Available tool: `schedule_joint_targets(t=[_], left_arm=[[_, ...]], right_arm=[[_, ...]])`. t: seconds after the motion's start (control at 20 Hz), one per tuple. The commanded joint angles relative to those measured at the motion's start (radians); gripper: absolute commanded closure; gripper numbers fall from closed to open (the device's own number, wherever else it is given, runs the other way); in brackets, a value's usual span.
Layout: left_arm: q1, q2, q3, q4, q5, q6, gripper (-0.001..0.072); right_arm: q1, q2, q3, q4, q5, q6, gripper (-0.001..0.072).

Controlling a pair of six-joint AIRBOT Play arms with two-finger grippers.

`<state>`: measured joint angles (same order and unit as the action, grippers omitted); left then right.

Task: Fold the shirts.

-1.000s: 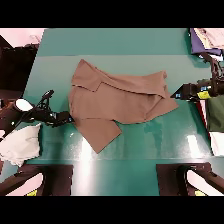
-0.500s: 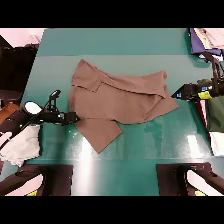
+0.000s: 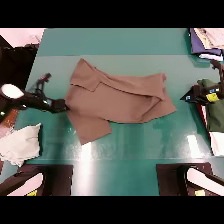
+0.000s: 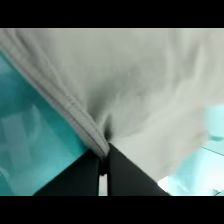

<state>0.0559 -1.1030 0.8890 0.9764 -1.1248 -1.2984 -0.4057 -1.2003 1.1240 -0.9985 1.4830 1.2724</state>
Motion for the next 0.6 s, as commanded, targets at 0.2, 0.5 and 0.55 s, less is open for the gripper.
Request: schedule_joint_targets(t=[0.2,0.5,0.55], left_arm=[[0.078,0.019,0.107,0.019,-0.044,0.026,0.0679],[0.078,0.019,0.107,0.015,-0.035,0.023,0.0679],[0.078,0.019,0.107,0.014,-0.035,0.023,0.0679]], right_arm=[[-0.104,-0.293,0.0,0.002,0.001,-0.063,0.0345],[0.002,-0.381,-0.098,0.01,-0.052,-0.097,0.0345],[0.018,-0.381,-0.123,0.013,-0.061,-0.105,0.0345]])
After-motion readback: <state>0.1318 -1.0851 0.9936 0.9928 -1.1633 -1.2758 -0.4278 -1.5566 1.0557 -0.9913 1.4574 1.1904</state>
